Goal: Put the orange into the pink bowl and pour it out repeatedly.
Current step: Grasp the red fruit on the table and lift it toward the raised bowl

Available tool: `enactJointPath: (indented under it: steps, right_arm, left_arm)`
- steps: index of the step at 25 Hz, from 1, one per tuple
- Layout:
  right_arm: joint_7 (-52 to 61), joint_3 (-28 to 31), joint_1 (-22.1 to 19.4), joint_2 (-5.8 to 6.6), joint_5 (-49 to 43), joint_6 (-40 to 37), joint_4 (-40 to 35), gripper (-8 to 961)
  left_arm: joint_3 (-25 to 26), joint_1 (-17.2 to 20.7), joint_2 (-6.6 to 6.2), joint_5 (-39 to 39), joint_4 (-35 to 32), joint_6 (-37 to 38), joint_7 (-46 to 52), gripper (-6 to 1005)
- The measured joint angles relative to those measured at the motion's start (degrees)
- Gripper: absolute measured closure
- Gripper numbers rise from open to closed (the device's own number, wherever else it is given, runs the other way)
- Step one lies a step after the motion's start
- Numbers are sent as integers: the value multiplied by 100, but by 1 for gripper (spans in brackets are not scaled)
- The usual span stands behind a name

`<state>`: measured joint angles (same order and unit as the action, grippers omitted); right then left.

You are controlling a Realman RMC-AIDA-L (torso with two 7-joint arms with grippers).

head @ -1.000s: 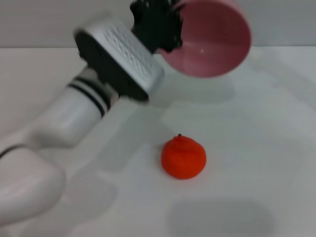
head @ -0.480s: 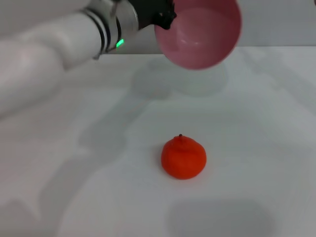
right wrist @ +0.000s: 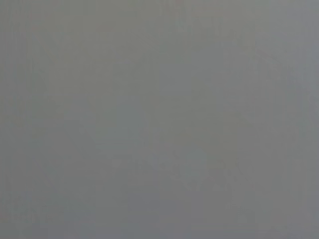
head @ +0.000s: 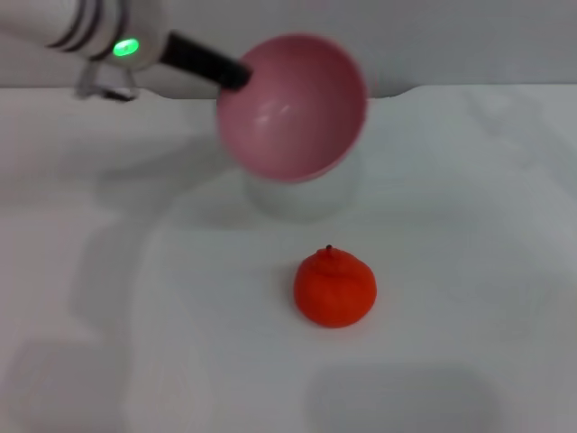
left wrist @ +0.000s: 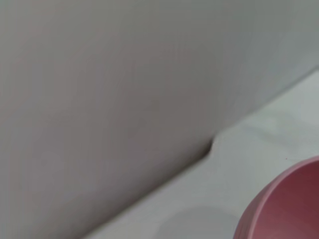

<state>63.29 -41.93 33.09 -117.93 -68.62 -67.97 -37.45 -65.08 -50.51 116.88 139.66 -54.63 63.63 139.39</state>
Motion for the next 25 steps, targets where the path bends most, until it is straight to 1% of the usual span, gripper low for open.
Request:
enactJointPath:
  steps: [3, 6, 7, 8, 10, 12, 14, 16, 20, 21, 22, 25]
  right_arm:
    - [22, -39, -45, 79, -106, 366, -14, 464]
    - [505, -84, -25, 161, -677, 971, -122, 464]
    - [1305, -169, 29, 220, -1470, 1322, -314, 464]
    - [1305, -169, 29, 220, -1470, 1322, -314, 464]
    - [2373, -331, 121, 257, -2503, 1484, -564, 464]
    - [3576, -538, 265, 285, -3725, 1477, -866, 464]
    - [4614, -731, 442, 301, -4801, 1231, -1126, 464]
    - [5304, -901, 674, 312, -5682, 735, -1309, 465]
    - [5850, -1066, 1270, 383, -6923, -404, -1175, 465]
    - [5795, -1127, 1453, 372, -7279, -731, -1067, 465]
    - [5795, -1127, 1453, 372, -7279, -731, -1067, 465]
    - [5668, -1387, 1535, 300, -7392, -1033, -1117, 457]
  left_arm:
    - [268, 150, -174, 270, 13, 537, 120, 956]
    - [392, 393, -362, 477, -30, 720, 432, 956]
    - [448, 474, -416, 497, -43, 753, 509, 956]
    - [490, 533, -449, 513, -50, 772, 550, 956]
    - [542, 632, -482, 518, -62, 806, 602, 956]
    - [553, 676, -489, 521, -77, 820, 622, 956]
    - [538, 684, -485, 524, -88, 819, 625, 956]
    - [516, 668, -473, 542, -88, 810, 625, 956]
    - [511, 623, -449, 552, -113, 816, 627, 956]
    - [510, 619, -440, 555, -117, 815, 628, 956]
    - [509, 617, -433, 557, -118, 813, 628, 956]
    - [502, 612, -397, 570, -119, 800, 632, 956]
